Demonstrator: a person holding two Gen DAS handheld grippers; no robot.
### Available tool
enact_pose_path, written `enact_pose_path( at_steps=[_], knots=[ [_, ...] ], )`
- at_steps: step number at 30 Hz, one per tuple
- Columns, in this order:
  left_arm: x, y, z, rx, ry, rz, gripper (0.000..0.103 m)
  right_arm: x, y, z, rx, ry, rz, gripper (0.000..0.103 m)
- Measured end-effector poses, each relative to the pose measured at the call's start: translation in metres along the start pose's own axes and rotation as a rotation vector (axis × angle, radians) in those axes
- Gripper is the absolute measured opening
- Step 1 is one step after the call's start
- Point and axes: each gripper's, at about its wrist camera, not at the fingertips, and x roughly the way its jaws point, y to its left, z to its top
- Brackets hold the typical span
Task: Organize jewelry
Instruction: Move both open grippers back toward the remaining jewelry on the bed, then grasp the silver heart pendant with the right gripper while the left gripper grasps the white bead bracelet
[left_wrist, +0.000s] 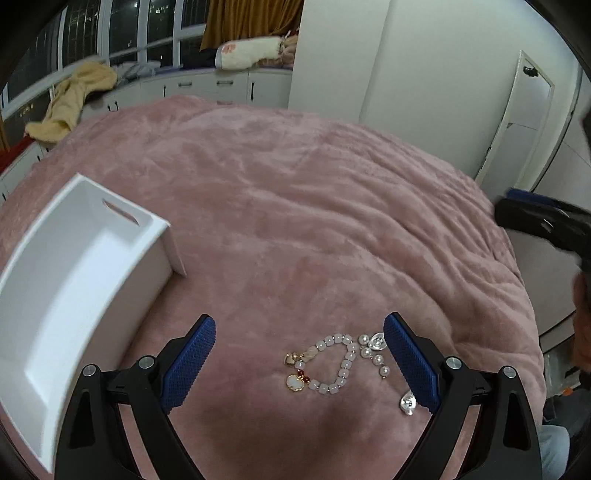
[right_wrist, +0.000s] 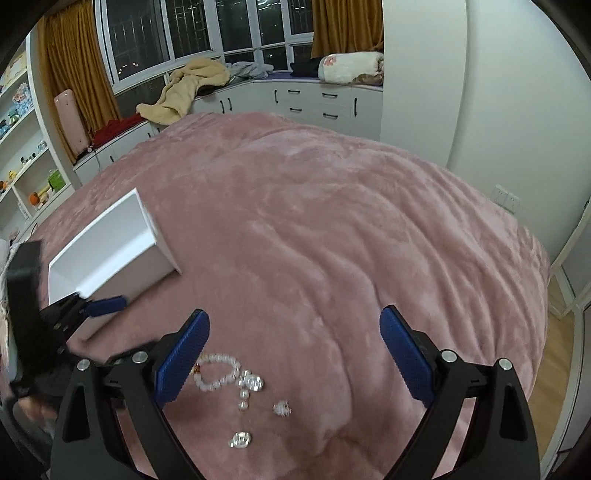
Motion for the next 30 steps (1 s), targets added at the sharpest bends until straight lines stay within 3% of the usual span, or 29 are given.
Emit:
enact_pose_path(
  at_steps=[6, 8, 12, 16, 18, 22, 28, 30],
  knots=[
    [0.029, -0.002, -0.009, 0.008, 0.034, 0.013, 0.092, 0.012, 0.006, -0.046, -0.029, 0.064, 0.042, 0.092],
    [0.037, -0.007, -0.012, 0.022, 0.043, 0.018, 0.083, 0.018, 0.009, -0.06, -0.03, 0.091, 0.062, 0.091],
    [0.056, -0.013, -0.017, 0.039, 0.074, 0.026, 0.08, 0.031, 0.016, -0.091, -0.031, 0.139, 0.099, 0.089],
    [0.078, -0.014, -0.025, 0.052, 0.112, 0.044, 0.067, 0.041, 0.028, -0.118, -0.049, 0.172, 0.137, 0.085],
    [0.085, -0.014, -0.028, 0.051, 0.119, 0.042, 0.064, 0.048, 0.031, -0.13, -0.047, 0.189, 0.164, 0.078],
    [0.102, -0.013, -0.036, 0.048, 0.159, 0.045, 0.05, 0.064, 0.038, -0.143, -0.045, 0.227, 0.201, 0.065],
    [0.109, -0.011, -0.043, 0.056, 0.163, 0.061, 0.044, 0.086, 0.043, -0.154, -0.045, 0.261, 0.182, 0.055],
    [0.108, -0.011, -0.043, 0.06, 0.162, 0.07, 0.035, 0.088, 0.044, -0.156, -0.057, 0.256, 0.159, 0.039]
  ],
)
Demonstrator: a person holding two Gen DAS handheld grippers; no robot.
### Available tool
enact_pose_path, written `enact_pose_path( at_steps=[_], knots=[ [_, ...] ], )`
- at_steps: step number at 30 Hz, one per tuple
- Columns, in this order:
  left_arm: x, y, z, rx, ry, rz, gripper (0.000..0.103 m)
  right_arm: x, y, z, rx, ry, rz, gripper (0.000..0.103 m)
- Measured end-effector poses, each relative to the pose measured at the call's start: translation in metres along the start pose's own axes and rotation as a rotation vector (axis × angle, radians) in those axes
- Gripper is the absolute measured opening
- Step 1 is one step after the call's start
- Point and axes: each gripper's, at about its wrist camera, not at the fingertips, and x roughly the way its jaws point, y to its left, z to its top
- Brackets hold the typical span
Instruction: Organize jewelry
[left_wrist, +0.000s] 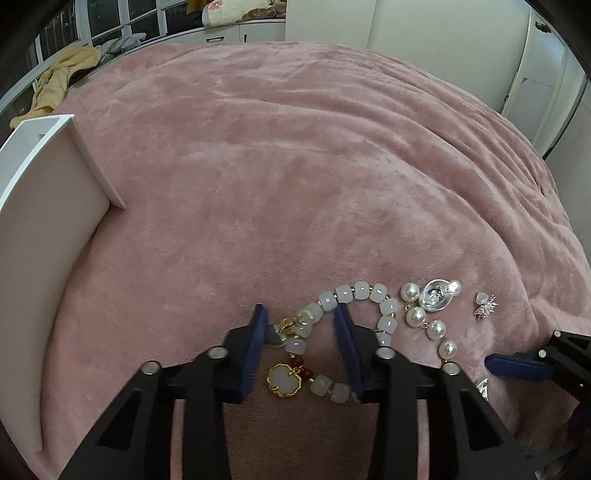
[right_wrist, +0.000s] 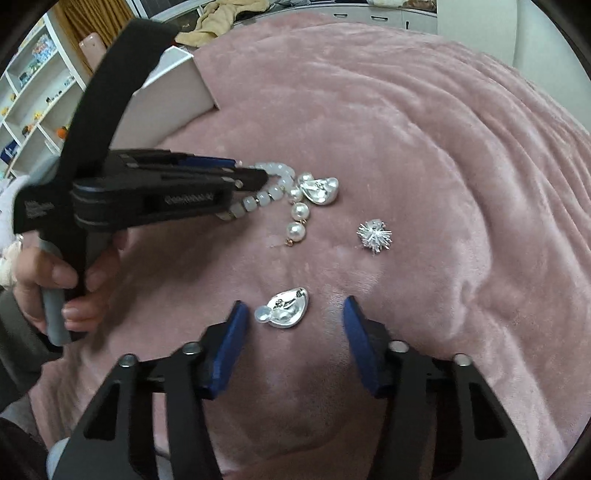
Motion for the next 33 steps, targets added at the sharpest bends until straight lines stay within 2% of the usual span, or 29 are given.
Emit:
enact_pose_path(
  at_steps=[1, 2, 3, 12, 17, 19, 33],
  knots=[
    [-0.002, 0.001, 0.0, 0.0, 0.0, 0.0, 0.03, -0.001, 0.0, -0.001, 0.006, -0.005, -0.01, 0.036],
    [-0.003, 0.0, 0.0, -0.002, -0.002, -0.002, 0.029, -0.002, -0.001, -0.002, 0.011, -0.011, -0.01, 0.025],
    [-0.004, 0.001, 0.0, -0.003, -0.005, -0.003, 0.028, -0.003, -0.002, -0.004, 0.017, -0.018, -0.002, 0.022],
    [-0.023, 0.002, -0.001, 0.001, -0.029, -0.008, 0.026, -0.027, -0.01, -0.011, 0.049, -0.082, 0.022, 0.022],
    [-0.039, 0.001, 0.003, 0.014, -0.053, -0.004, 0.026, -0.043, -0.019, -0.009, 0.067, -0.112, 0.005, 0.022],
    [-0.042, 0.003, 0.004, 0.006, -0.054, 0.003, 0.021, -0.046, -0.02, -0.007, 0.07, -0.115, -0.009, 0.022],
    [-0.069, 0.004, 0.01, 0.003, -0.094, -0.011, 0.021, -0.064, -0.024, -0.001, 0.082, -0.145, -0.032, 0.022]
  ],
)
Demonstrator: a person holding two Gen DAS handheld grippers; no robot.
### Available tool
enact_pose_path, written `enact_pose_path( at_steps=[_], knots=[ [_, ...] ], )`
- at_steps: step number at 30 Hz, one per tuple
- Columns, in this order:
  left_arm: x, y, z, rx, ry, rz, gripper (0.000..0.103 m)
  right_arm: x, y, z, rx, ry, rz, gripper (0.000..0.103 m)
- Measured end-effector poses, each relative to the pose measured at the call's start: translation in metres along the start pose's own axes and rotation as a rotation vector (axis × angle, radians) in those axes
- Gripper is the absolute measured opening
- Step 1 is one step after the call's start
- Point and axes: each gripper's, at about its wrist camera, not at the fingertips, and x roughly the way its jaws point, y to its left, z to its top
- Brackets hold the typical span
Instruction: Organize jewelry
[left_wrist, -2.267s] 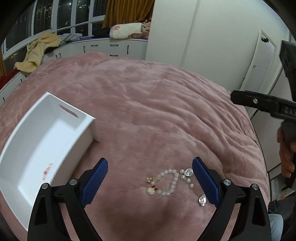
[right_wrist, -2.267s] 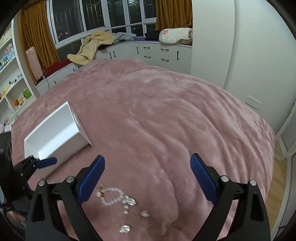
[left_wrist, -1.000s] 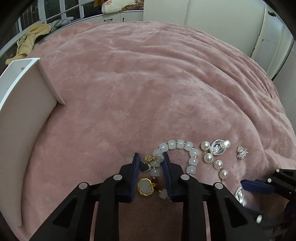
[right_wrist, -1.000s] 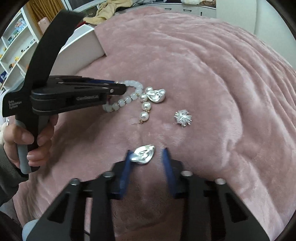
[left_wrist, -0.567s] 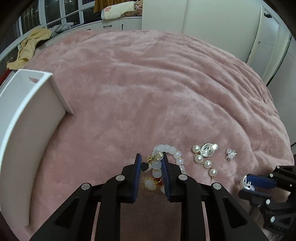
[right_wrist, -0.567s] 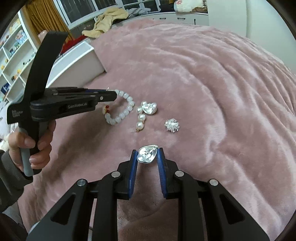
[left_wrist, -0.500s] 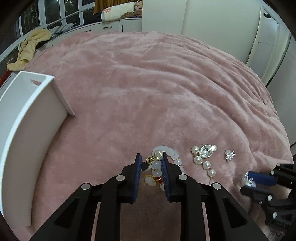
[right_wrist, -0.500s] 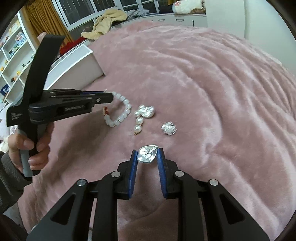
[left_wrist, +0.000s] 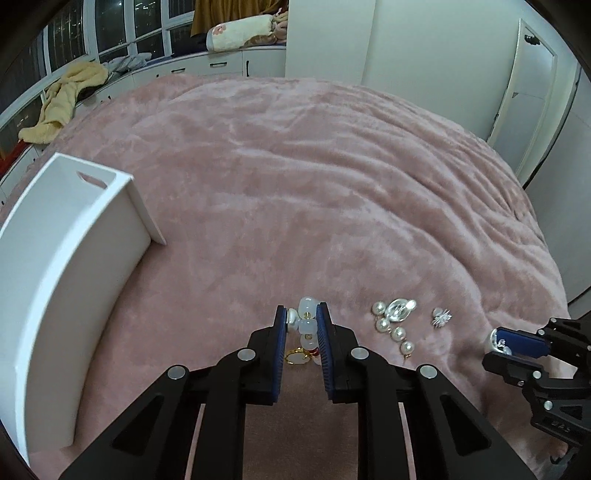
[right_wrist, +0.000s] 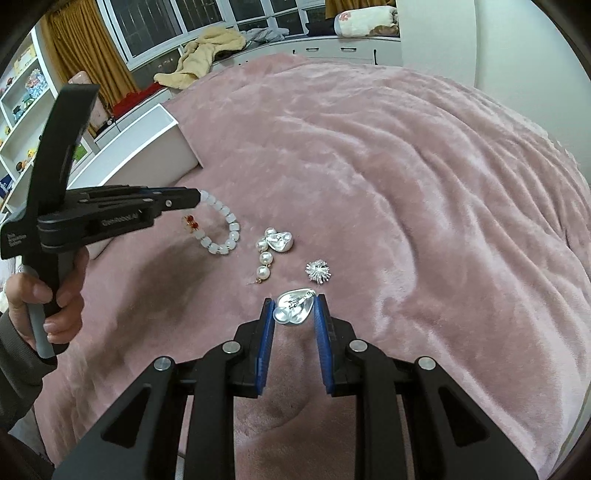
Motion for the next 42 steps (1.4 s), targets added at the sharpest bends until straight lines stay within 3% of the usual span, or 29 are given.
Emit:
enact_pose_path(
  at_steps=[13, 15, 25, 27, 28, 29, 31, 35, 38, 40, 42],
  knots=[
    [-0.038, 0.007, 0.022, 0.015, -0.061, 0.023, 0.021, -0.02, 0.005, 0.021, -0.029, -0.04, -0.029, 0.022],
    [-0.045, 0.008, 0.026, 0.017, -0.073, 0.024, 0.011, -0.023, 0.004, 0.024, -0.035, -0.044, -0.04, 0.022],
    [-0.067, 0.018, 0.04, 0.027, -0.102, 0.034, 0.013, -0.041, -0.001, 0.043, -0.037, -0.078, -0.067, 0.022],
    [-0.062, 0.019, 0.038, 0.028, -0.09, 0.03, 0.036, -0.043, 0.0, 0.045, -0.042, -0.08, -0.075, 0.022],
    [-0.055, 0.02, 0.034, 0.028, -0.086, 0.043, 0.061, -0.043, 0.0, 0.045, -0.04, -0.076, -0.072, 0.022],
    [-0.046, 0.021, 0.029, 0.031, -0.085, 0.06, 0.07, -0.043, 0.001, 0.044, -0.04, -0.075, -0.069, 0.022],
    [-0.016, 0.021, 0.019, 0.028, -0.024, 0.078, 0.07, -0.043, 0.003, 0.042, -0.044, -0.07, -0.072, 0.022],
    [0.038, 0.023, -0.002, 0.016, 0.098, 0.097, 0.056, -0.044, 0.006, 0.039, -0.047, -0.063, -0.073, 0.022],
    [0.058, 0.025, -0.016, 0.0, 0.15, 0.079, 0.045, -0.046, 0.007, 0.038, -0.047, -0.065, -0.075, 0.022],
    [0.063, 0.026, -0.024, -0.007, 0.16, 0.073, 0.044, -0.047, 0.006, 0.039, -0.044, -0.066, -0.078, 0.022],
    [0.062, 0.029, -0.025, -0.02, 0.161, 0.056, 0.034, -0.048, 0.006, 0.039, -0.042, -0.071, -0.081, 0.022]
  ],
)
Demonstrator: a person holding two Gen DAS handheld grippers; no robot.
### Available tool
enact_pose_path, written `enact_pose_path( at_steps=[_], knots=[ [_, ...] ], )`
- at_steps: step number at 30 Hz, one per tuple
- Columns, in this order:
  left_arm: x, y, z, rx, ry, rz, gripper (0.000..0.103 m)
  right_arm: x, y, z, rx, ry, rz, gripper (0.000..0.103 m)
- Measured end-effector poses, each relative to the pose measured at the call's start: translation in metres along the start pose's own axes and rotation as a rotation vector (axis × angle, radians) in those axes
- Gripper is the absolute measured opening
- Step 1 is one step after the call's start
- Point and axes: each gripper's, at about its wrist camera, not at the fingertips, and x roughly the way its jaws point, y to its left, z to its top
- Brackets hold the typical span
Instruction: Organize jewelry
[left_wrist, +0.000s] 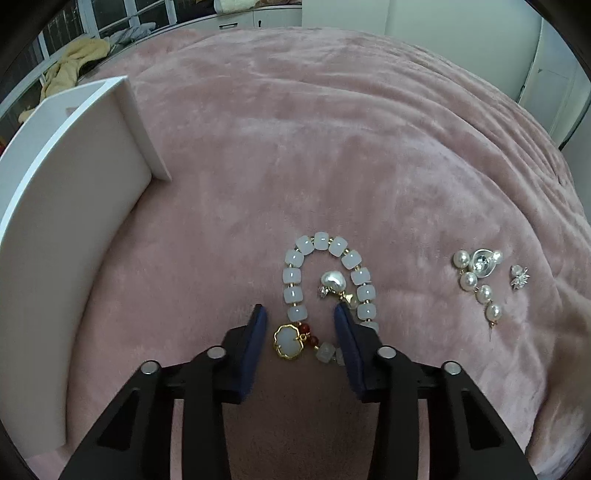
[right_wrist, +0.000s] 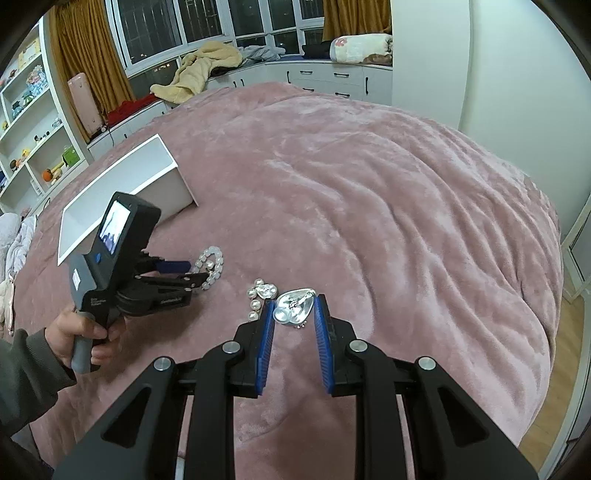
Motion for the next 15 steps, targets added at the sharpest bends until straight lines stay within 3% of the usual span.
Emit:
enact_pose_path(
  at_steps=[1, 12, 14, 15],
  knots=[
    [-0.002, 0.003, 0.001, -0.01, 0.004, -0.013, 0.024, 0.0, 0.0, 0.001, 0.001, -0.001, -0.002, 0.022],
    [-0.047, 0.015, 0.009, -0.02, -0.081, -0.032, 0.022, -0.003, 0.006, 0.003, -0.005, -0.017, 0.007, 0.022],
    [-0.058, 0.016, 0.013, -0.016, -0.098, -0.031, 0.006, -0.003, 0.007, 0.005, -0.007, -0.019, 0.007, 0.022],
    [-0.064, 0.017, 0.016, -0.018, -0.107, -0.033, 0.006, -0.004, 0.007, 0.007, -0.008, -0.021, 0.005, 0.022]
  ],
)
